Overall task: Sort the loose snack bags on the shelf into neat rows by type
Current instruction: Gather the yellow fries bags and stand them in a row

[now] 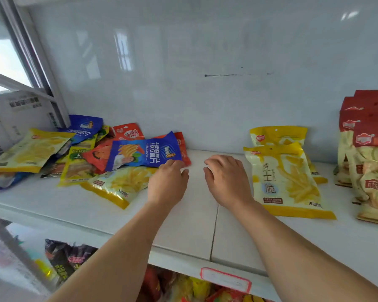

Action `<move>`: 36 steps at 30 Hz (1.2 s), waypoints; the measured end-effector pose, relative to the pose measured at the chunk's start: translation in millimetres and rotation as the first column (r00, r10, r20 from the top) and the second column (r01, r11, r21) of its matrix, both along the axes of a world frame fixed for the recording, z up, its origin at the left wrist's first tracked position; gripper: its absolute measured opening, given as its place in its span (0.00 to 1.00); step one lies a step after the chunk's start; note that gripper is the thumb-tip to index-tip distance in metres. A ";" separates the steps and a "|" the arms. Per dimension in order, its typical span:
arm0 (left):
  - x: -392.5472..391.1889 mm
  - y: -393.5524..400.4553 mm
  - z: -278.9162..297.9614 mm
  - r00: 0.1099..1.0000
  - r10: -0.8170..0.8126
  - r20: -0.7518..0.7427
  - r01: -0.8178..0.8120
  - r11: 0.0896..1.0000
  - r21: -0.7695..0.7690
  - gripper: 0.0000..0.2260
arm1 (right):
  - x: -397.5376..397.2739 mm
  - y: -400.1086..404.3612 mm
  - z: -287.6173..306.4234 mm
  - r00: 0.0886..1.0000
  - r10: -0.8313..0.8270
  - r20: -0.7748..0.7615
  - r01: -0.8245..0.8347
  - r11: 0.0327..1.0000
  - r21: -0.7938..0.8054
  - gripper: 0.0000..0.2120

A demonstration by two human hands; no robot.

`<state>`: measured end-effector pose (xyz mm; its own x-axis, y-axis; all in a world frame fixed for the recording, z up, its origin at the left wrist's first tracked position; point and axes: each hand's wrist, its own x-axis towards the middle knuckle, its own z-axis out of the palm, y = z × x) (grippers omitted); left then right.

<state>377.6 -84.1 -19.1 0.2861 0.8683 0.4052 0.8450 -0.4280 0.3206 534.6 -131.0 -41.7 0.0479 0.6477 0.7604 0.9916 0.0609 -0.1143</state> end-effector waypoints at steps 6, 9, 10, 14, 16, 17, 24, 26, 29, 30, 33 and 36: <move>-90.0 21.6 8.6 0.997 0.016 -0.080 -0.014 0.999 0.032 0.14 | -90.3 30.6 4.8 0.998 0.001 -0.061 -0.007 0.995 -0.098 0.10; -134.4 34.8 9.2 0.998 0.011 -0.068 -0.006 0.997 0.072 0.15 | -139.5 41.1 10.1 0.993 -0.018 -0.114 -0.011 0.969 -0.245 0.12; -147.5 39.3 9.4 0.998 0.007 -0.066 -0.002 0.997 0.080 0.16 | -154.4 45.2 11.7 0.985 -0.059 -0.160 0.007 0.951 -0.308 0.15; -193.1 56.1 6.9 0.999 0.004 -0.034 -0.003 0.999 0.038 0.16 | -206.1 59.5 14.3 0.889 -0.334 -0.313 0.127 0.837 -0.532 0.25; -210.9 63.7 4.5 1.000 0.021 0.006 -0.022 0.999 0.025 0.14 | -225.4 66.9 14.4 0.825 -0.429 -0.368 0.149 0.793 -0.591 0.32; -218.5 67.2 3.1 0.999 0.031 0.033 -0.032 0.999 0.017 0.13 | -232.6 70.9 15.4 0.785 -0.468 -0.406 0.151 0.779 -0.608 0.35; -243.6 79.7 -4.1 0.981 0.060 0.184 -0.045 0.995 -0.084 0.12 | -251.8 96.8 23.8 0.539 -0.607 -0.584 0.114 0.740 -0.663 0.49; -248.1 83.1 -1.7 0.971 0.093 0.220 -0.065 0.989 -0.135 0.12 | -254.3 99.0 19.1 0.562 -0.626 -0.541 0.136 0.715 -0.686 0.48; -258.9 93.1 4.6 0.954 0.148 0.259 -0.107 0.980 -0.166 0.12 | -260.1 103.9 18.8 0.620 -0.629 -0.469 0.144 0.679 -0.720 0.44; -262.1 96.5 5.3 0.954 0.153 0.257 -0.113 0.980 -0.164 0.12 | -263.8 106.0 20.9 0.634 -0.621 -0.460 0.130 0.672 -0.729 0.43; -267.8 104.6 0.3 0.964 0.121 0.239 -0.086 0.985 -0.148 0.13 | -282.6 109.7 22.5 0.656 -0.604 -0.452 0.059 0.639 -0.767 0.42; -273.7 113.5 -5.2 0.960 0.075 0.271 -0.038 0.989 -0.140 0.14 | -301.5 113.9 26.1 0.670 -0.598 -0.440 0.021 0.608 -0.794 0.43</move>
